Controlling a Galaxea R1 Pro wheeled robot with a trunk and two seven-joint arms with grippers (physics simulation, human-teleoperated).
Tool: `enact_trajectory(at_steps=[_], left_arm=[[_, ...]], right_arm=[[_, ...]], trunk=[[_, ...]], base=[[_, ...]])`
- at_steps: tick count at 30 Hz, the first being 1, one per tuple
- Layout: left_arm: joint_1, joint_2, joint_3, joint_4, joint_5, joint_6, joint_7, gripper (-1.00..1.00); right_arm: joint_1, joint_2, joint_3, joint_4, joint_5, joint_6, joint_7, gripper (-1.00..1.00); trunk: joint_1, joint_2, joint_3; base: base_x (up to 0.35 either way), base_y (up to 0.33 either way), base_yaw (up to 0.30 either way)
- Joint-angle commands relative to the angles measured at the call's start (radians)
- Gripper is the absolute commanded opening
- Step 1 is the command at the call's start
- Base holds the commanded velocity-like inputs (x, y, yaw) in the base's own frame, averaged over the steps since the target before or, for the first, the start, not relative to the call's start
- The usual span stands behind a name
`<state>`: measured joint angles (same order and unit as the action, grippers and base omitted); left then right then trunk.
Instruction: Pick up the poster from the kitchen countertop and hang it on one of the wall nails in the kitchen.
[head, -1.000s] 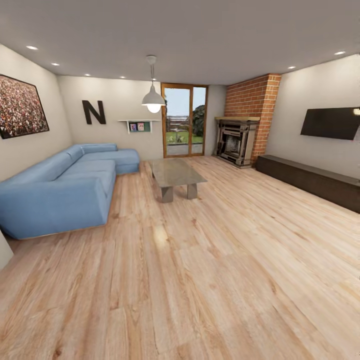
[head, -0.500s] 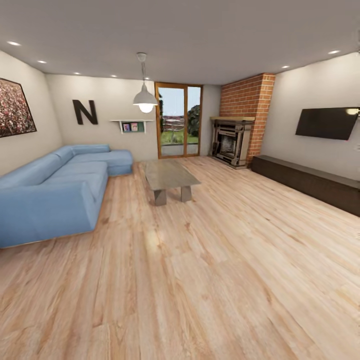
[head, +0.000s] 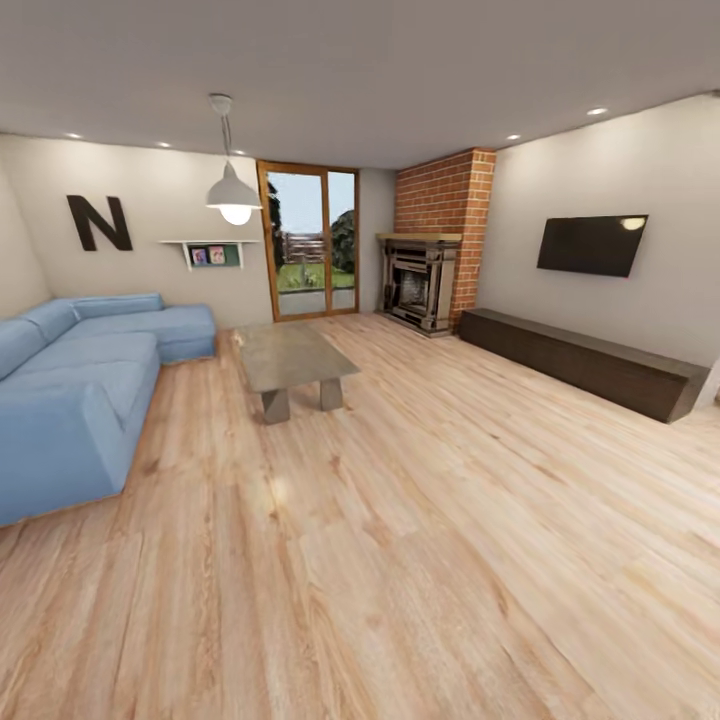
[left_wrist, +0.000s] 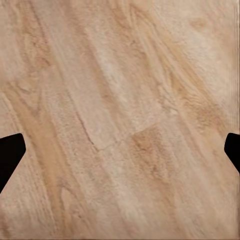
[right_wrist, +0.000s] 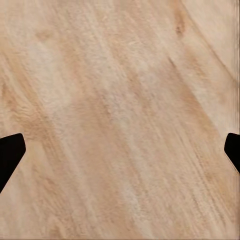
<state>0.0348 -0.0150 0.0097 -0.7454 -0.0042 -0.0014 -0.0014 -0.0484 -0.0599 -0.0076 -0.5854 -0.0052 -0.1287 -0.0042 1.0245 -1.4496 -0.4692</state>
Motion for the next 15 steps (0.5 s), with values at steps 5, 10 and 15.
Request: enact_trajectory(at_steps=[5, 10, 15], left_arm=[[0.001, 0.0, 0.001, -0.002, 0.0, 0.0, 0.0, 1.0], [0.001, 0.0, 0.001, -0.001, 0.0, 0.0, 0.0, 1.0], [0.001, 0.0, 0.001, 0.0, -0.001, 0.0, 0.001, 1.0]], right_arm=[[-0.001, 0.0, 0.0, 0.001, -0.001, -0.003, 0.0, 1.0], [-0.001, 0.0, 0.0, 0.001, -0.001, -0.003, 0.0, 1.0], [-0.001, 0.0, 0.0, 0.001, -0.001, -0.003, 0.0, 1.0]], trunk=[[0.001, 0.0, -0.001], [0.001, 0.0, -0.001], [0.001, 0.0, -0.001]], base=[[0.128, -0.04, -0.284], [0.031, -0.01, -0.296], [0.007, -0.002, -0.299]])
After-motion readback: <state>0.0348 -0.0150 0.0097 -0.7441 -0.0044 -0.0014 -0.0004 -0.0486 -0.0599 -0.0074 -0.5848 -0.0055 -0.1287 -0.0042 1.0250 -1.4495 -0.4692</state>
